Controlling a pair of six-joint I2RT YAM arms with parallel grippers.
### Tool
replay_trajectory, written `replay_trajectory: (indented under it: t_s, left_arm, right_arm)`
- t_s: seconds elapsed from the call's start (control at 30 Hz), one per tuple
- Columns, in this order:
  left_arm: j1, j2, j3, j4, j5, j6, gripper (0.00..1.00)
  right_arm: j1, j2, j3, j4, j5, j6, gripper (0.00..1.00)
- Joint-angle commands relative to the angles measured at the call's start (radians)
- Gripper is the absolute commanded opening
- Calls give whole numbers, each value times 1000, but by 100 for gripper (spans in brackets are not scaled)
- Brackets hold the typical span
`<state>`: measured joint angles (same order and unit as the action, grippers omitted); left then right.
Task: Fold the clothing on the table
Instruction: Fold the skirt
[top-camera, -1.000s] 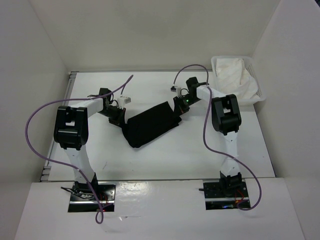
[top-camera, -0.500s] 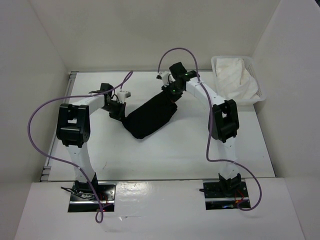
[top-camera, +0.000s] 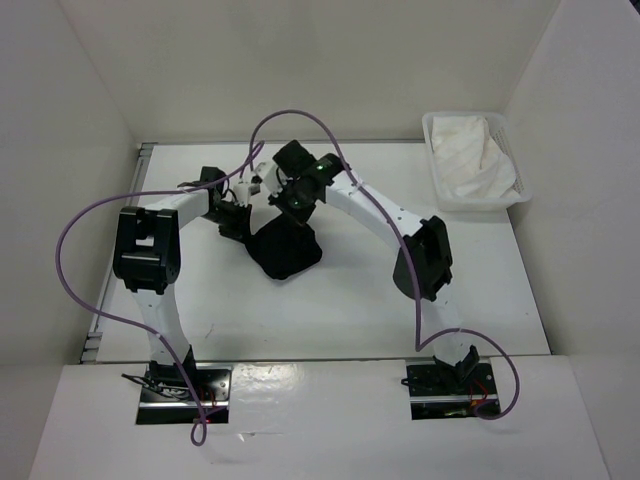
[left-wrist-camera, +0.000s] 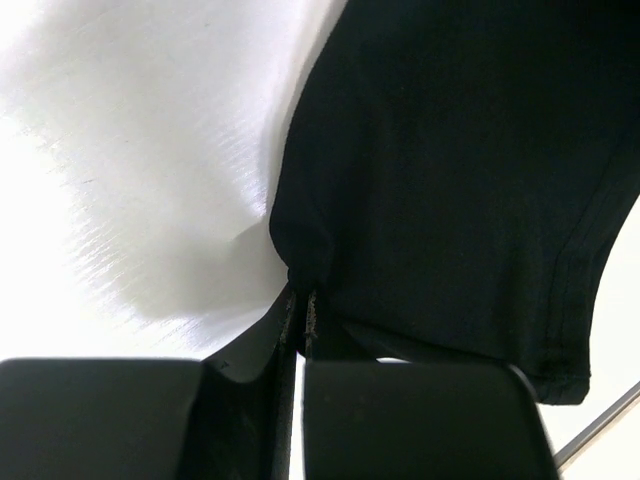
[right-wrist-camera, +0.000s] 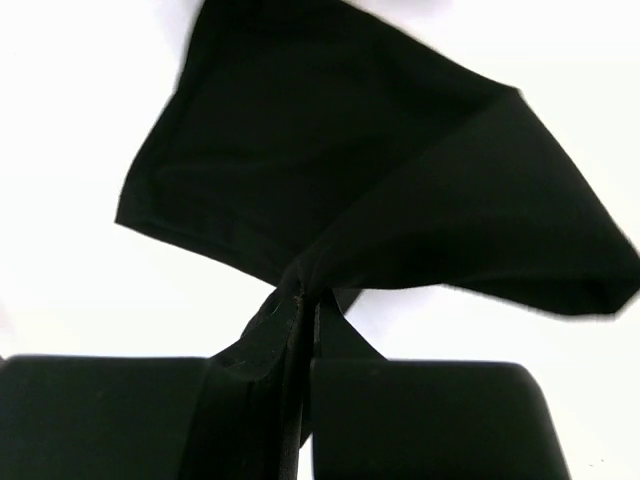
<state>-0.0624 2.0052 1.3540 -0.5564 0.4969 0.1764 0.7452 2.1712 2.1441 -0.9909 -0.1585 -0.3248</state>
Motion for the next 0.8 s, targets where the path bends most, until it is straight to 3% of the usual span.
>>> replay_trajectory:
  t_s: [0.0, 0.77]
  left_arm:
    - [-2, 30, 10, -5, 22, -6, 0]
    - [-2, 40, 28, -33, 49, -6, 0]
  right_arm:
    - [40, 38, 39, -57, 39, 4, 0]
    - [204, 122, -33, 20, 135, -82, 0]
